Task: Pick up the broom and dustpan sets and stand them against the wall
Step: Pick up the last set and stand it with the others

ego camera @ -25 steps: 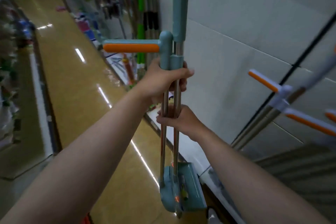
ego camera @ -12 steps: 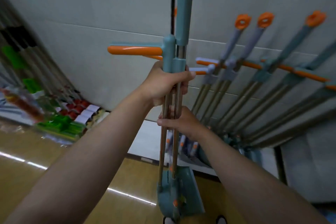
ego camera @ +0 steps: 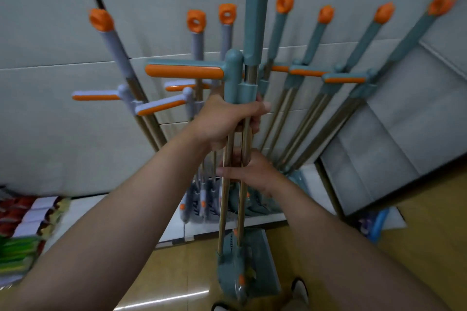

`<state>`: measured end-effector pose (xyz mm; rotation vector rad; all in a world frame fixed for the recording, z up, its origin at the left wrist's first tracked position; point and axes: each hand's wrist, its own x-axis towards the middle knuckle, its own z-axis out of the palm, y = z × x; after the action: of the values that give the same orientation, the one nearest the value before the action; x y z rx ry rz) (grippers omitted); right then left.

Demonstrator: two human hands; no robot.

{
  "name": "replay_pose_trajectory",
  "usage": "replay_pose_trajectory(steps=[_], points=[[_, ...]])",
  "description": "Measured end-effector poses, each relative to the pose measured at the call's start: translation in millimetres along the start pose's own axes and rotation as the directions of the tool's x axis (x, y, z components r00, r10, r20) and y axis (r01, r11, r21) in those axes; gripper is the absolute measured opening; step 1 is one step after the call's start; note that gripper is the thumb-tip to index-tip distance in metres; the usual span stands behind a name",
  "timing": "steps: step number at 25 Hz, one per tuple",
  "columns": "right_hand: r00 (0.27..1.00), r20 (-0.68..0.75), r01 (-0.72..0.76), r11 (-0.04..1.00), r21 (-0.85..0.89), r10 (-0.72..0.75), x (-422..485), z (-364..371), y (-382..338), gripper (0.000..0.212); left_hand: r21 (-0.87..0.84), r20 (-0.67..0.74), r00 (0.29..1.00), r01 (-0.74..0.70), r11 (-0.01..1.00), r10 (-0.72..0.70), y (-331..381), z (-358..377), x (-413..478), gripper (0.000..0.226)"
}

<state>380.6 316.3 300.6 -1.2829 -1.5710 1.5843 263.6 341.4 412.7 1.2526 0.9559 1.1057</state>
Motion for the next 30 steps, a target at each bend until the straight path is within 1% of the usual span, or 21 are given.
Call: replay_pose_trajectory(steps=[4, 6, 8, 12, 16, 18, 22, 26, 30], points=[[0.997, -0.075, 0.006, 0.999, 0.031, -0.004, -20.6, -52.1, 17.4, 0.027, 0.018, 0.076, 0.997, -0.013, 1.0, 0.011, -5.9, 56.8, 20.5, 0.019], [0.996, -0.089, 0.008, 0.999, 0.041, -0.004, -31.7, -80.2, 24.3, 0.022, 0.02, 0.099, 0.995, -0.013, 1.0, 0.011, -9.0, 85.7, 28.5, 0.02], [0.994, -0.107, 0.016, 0.999, 0.052, -0.01, -44.7, -110.7, 30.8, 0.024, -0.002, 0.13, 0.991, -0.013, 1.0, 0.013, -11.4, 118.1, 37.3, 0.019], [0.99, -0.141, 0.035, 0.998, 0.058, -0.026, -64.8, -169.7, 42.1, 0.02, -0.004, 0.157, 0.987, -0.02, 1.0, 0.02, -14.3, 177.6, 55.6, 0.018], [0.984, -0.176, 0.036, 0.998, 0.045, -0.028, -85.0, -230.2, 51.3, 0.025, -0.002, 0.192, 0.981, -0.04, 0.999, 0.04, -19.7, 237.3, 76.9, 0.019], [0.983, -0.182, 0.041, 0.998, 0.044, -0.032, -89.5, -252.5, 56.3, 0.024, -0.025, 0.21, 0.977, -0.036, 0.999, 0.041, -23.8, 257.4, 86.8, 0.017], [0.971, -0.239, 0.031, 0.998, 0.049, -0.018, -91.5, -300.2, 67.7, 0.035, 0.016, 0.186, 0.981, -0.053, 0.998, 0.049, -31.8, 297.3, 111.4, 0.019], [0.961, -0.275, 0.023, 0.999, 0.037, -0.012, -85.8, -332.0, 76.0, 0.032, 0.032, 0.154, 0.986, -0.062, 0.998, 0.057, -42.3, 319.8, 136.1, 0.015], [0.953, -0.302, -0.031, 0.999, 0.027, 0.038, -74.1, -356.2, 84.6, 0.039, 0.058, 0.146, 0.988, -0.053, 0.997, 0.044, -59.0, 330.9, 158.7, 0.014]])
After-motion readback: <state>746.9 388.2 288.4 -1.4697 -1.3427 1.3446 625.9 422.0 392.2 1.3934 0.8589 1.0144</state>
